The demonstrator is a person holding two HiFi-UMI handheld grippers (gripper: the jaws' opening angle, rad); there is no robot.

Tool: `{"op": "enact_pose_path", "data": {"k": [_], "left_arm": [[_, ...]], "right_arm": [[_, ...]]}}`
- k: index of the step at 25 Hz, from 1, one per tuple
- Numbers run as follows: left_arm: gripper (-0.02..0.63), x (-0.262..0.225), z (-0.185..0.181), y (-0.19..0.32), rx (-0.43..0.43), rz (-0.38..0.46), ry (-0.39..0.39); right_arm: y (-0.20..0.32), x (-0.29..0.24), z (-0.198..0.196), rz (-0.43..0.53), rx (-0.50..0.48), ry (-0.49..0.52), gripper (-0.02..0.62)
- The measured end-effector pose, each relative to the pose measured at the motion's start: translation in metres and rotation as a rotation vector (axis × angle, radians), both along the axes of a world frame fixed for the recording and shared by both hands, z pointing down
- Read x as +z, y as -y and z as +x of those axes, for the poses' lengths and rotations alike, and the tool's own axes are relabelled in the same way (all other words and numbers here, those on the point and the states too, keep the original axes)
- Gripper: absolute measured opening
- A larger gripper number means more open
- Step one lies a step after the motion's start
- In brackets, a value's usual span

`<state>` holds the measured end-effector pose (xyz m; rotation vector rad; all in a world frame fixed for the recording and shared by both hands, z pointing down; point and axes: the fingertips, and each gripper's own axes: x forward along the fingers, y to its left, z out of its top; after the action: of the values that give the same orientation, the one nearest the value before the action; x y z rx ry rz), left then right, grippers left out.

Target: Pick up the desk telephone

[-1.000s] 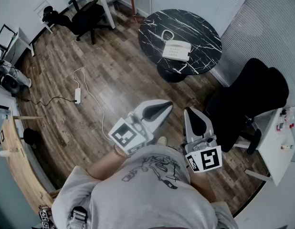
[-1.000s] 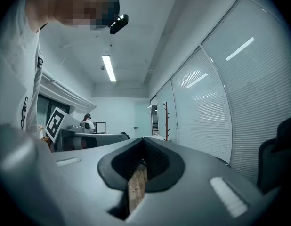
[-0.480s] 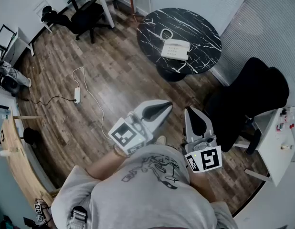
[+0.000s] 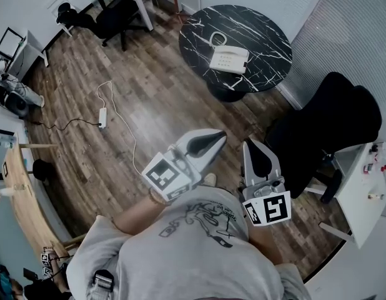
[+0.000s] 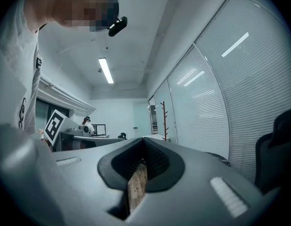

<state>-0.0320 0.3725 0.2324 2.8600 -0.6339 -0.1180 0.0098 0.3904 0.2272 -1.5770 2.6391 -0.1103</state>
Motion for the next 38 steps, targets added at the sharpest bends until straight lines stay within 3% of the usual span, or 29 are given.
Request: {"op": "enact_pose_path", "data": {"k": [9,21,30,38], "left_arm": [[-0.006,0.007,0.018,-0.016,-0.030,-0.012,-0.002],[-0.006,0.019,0.017,0.002,-0.045,-0.007,-0.006],[-0.006,0.033,0.012,0.074,-0.049,-0.034,-0.019],[-0.006,0.040,-0.001,0.186,-0.035,-0.036,-0.013]], "right_arm": [[-0.015,0.008,0.026,-0.001,-0.011,-0.016,0.008],[0.000,0.020,0.016,-0.008,-0.051,-0.026,0.008],[0.071,0.028,0.014,-0.016,-0.042,-0.036,0.006],[0.180,0.034,0.003,-0.016,-0.020,-0.077,0.008]]}}
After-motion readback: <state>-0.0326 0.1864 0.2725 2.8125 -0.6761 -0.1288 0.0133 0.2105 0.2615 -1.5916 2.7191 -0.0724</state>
